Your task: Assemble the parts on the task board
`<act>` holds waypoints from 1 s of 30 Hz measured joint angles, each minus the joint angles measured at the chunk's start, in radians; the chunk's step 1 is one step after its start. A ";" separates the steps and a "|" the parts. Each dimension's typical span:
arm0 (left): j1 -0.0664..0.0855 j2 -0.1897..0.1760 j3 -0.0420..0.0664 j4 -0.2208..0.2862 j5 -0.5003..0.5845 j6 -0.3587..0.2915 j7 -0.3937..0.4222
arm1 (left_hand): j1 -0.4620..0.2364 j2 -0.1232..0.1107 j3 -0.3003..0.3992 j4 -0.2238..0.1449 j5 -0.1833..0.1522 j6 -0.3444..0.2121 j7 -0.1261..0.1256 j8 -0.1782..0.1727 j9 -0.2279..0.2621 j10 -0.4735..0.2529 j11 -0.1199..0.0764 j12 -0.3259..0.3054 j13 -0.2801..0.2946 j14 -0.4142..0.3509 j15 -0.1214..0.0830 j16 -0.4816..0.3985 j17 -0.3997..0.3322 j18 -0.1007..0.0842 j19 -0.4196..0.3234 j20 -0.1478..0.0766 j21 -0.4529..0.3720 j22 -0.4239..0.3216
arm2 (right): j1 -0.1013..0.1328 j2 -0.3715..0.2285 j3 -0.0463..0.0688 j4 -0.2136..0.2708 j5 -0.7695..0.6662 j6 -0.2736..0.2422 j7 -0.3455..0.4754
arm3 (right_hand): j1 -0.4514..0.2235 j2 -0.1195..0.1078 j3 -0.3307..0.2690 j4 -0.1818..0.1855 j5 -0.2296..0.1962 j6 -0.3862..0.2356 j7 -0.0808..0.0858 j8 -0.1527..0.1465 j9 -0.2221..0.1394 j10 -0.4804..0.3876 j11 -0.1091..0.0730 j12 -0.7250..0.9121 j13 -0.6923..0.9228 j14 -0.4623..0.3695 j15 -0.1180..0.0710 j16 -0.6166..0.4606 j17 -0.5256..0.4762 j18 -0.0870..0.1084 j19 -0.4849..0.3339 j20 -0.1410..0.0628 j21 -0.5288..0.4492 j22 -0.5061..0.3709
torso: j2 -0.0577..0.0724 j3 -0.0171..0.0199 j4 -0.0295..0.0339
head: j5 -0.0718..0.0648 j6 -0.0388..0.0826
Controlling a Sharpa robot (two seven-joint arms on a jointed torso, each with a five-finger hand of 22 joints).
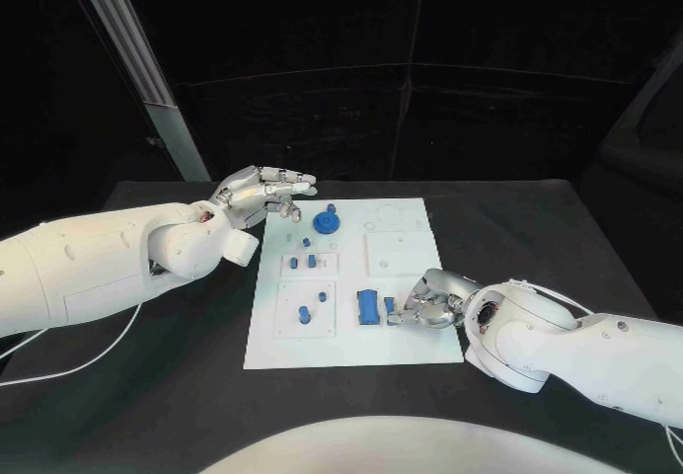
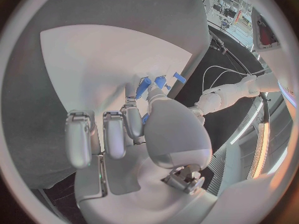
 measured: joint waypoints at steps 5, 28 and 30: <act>0.000 0.000 0.000 0.001 0.000 0.000 -0.001 | 0.000 0.000 0.000 0.000 0.000 0.000 0.000 0.000 0.000 0.000 0.000 0.000 0.000 0.000 0.000 0.000 0.000 0.000 0.000 0.000 0.000 0.000 | 0.000 0.000 0.000 -0.004 0.001 0.003 -0.003 | 0.005 0.005 0.000 0.000 0.004 0.000 0.000 0.000 0.000 0.000 0.000 0.000 0.000 0.000 0.000 0.000 0.000 0.000 0.000 0.000 0.000 0.000 | 0.000 0.0000 0.0000 | -0.001 -0.003; 0.000 0.002 0.000 -0.004 0.000 -0.001 -0.002 | 0.000 0.000 0.000 0.000 0.000 0.000 0.000 0.000 0.000 0.000 0.000 0.000 0.000 0.000 0.000 0.000 -0.001 0.000 0.000 0.000 -0.004 0.000 | 0.001 0.031 0.001 -0.043 0.004 0.003 0.001 | 0.051 0.030 -0.030 -0.028 0.006 -0.003 -0.004 0.004 0.004 0.000 0.000 0.001 0.002 0.000 0.000 0.000 0.001 0.000 0.000 0.000 0.000 0.000 | 0.000 0.0014 -0.0005 | 0.001 -0.010; 0.000 0.002 0.000 -0.004 0.000 -0.001 -0.002 | 0.000 0.000 0.000 0.000 0.000 0.000 0.000 0.000 0.000 0.000 0.000 0.000 0.000 0.000 0.000 0.000 -0.001 0.000 0.000 0.000 -0.004 -0.001 | 0.001 0.030 0.000 -0.043 0.004 0.001 0.006 | 0.051 0.030 -0.030 -0.028 0.000 -0.003 -0.004 0.004 0.002 0.000 0.000 0.001 0.002 0.000 0.000 0.000 0.001 0.000 0.000 0.000 0.000 0.000 | 0.000 0.0011 -0.0006 | 0.001 -0.010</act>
